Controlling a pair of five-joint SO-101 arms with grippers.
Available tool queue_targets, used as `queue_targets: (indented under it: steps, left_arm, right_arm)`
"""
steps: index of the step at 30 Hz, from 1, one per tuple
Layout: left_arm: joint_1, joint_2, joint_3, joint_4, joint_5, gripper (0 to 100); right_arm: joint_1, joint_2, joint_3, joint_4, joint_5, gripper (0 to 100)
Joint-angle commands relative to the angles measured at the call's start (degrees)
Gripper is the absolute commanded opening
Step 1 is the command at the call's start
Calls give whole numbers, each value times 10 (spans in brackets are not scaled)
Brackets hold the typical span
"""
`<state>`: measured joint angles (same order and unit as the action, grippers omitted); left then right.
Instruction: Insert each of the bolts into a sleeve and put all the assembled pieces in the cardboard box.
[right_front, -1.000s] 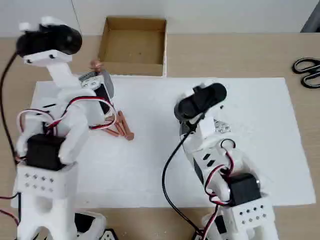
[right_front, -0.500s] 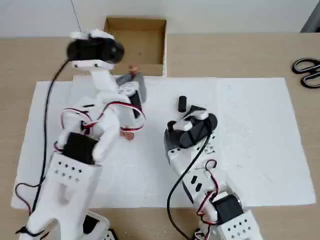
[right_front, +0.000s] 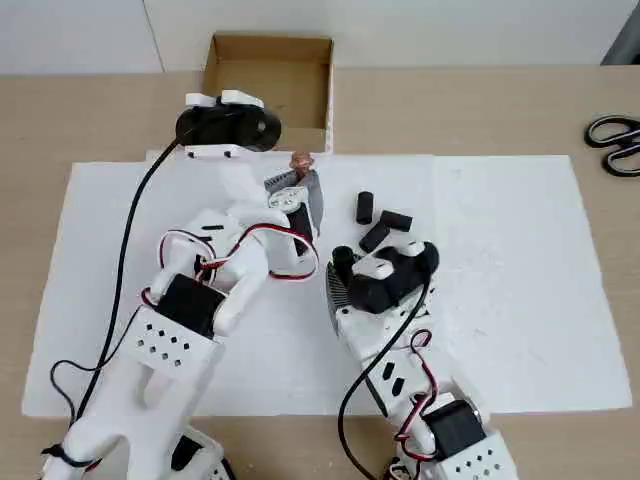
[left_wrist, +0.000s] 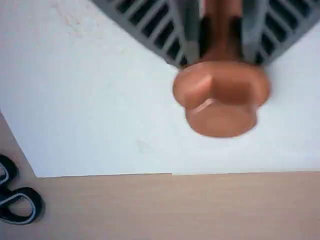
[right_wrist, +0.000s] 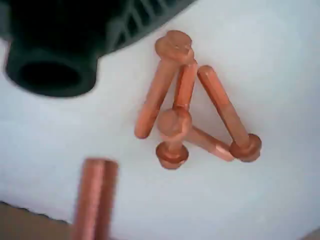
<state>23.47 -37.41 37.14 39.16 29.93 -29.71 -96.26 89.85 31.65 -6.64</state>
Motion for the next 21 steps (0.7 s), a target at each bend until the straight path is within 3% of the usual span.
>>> queue_targets:
  steps: [1, 12, 21]
  left_arm:
    - [18, -22, -2, -19, 2, 6]
    - [46, -99, 59, -35, -40, 6]
    - [51, -105, 129, -144, -40, 6]
  right_arm:
    - [-1, -10, -2, -11, -17, 4]
    - [-3, -10, 18, -14, -18, 3]
    - [-11, -10, 16, -14, -18, 3]
